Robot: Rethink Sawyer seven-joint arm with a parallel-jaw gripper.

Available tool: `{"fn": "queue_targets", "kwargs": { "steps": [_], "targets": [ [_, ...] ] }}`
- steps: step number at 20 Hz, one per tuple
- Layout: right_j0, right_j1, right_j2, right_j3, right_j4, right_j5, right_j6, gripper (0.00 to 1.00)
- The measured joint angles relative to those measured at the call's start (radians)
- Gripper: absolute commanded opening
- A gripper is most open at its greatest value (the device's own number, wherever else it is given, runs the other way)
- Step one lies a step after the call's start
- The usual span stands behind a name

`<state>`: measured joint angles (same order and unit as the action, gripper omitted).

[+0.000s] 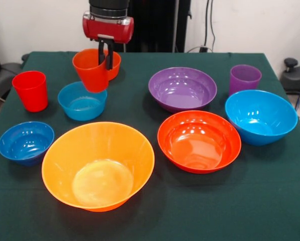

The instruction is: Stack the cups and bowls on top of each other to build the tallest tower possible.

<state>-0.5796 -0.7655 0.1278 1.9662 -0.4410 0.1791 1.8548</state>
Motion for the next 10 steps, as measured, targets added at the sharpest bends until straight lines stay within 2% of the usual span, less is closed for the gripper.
{"fn": "queue_targets", "kwargs": {
  "steps": [10],
  "targets": [
    [-0.003, 0.049, -0.016, -0.001, -0.077, -0.032, 0.0, 0.0]
  ]
}}
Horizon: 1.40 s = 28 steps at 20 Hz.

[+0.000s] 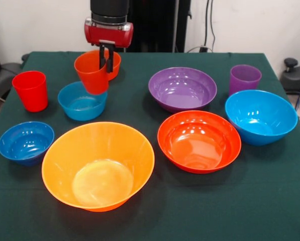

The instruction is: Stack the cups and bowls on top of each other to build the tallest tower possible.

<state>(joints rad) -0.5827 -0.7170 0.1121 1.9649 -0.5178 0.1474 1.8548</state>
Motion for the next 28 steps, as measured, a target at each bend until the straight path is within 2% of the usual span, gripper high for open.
{"fn": "queue_targets", "kwargs": {
  "steps": [10, 18, 28],
  "targets": [
    [-0.015, 0.023, -0.036, -0.001, -0.071, -0.047, 0.0, 0.0],
    [-0.048, 0.023, -0.034, -0.006, -0.092, -0.049, 0.0, 0.0],
    [-0.121, 0.023, 0.046, -0.007, -0.1, -0.049, 0.0, 0.0]
  ]
}}
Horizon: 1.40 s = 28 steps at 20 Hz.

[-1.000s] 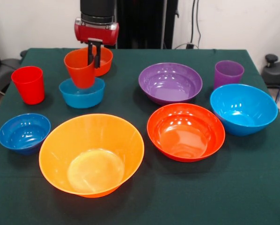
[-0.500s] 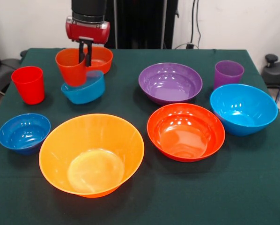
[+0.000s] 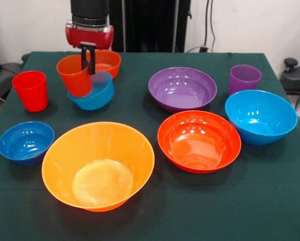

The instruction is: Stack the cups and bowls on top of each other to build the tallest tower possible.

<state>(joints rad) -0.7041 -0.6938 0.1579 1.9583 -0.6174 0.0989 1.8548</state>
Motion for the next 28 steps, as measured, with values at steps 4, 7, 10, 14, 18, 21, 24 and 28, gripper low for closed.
{"fn": "queue_targets", "kwargs": {
  "steps": [4, 7, 10, 14, 18, 21, 24, 28],
  "targets": [
    [-0.008, 0.0, 0.045, 0.0, 0.0, 0.0, 0.0, 0.0],
    [-0.011, 0.0, 0.089, 0.0, 0.0, 0.0, 0.0, 0.0],
    [-0.015, 0.0, 0.123, 0.0, 0.0, 0.004, 0.0, 0.0],
    [-0.01, 0.0, 0.147, 0.0, 0.0, 0.024, 0.0, 0.0],
    [0.008, 0.0, 0.143, 0.0, 0.0, 0.03, 0.0, 0.0],
    [0.051, -0.001, 0.114, 0.0, 0.0, 0.03, 0.0, 0.0],
    [0.088, -0.002, 0.086, 0.0, 0.0, 0.03, 0.0, 0.0],
    [0.123, -0.002, 0.052, 0.0, 0.0, 0.03, 0.0, 0.0]
  ]
}}
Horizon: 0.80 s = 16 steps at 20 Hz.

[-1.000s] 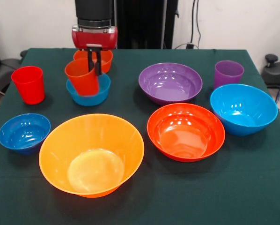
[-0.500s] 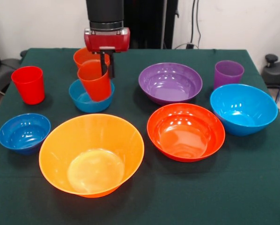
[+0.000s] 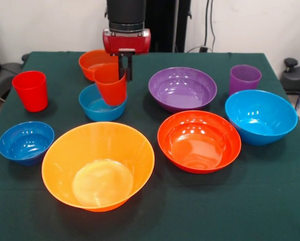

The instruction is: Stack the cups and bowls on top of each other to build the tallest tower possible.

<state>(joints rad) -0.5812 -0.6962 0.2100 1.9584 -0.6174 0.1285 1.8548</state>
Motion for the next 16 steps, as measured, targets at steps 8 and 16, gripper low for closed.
{"fn": "queue_targets", "kwargs": {
  "steps": [8, 16],
  "targets": [
    [0.011, 0.002, -0.053, 0.0, 0.0, -0.011, 0.0, 0.0],
    [-0.018, 0.03, -0.078, -0.007, -0.016, -0.057, 0.0, 0.0]
  ]
}}
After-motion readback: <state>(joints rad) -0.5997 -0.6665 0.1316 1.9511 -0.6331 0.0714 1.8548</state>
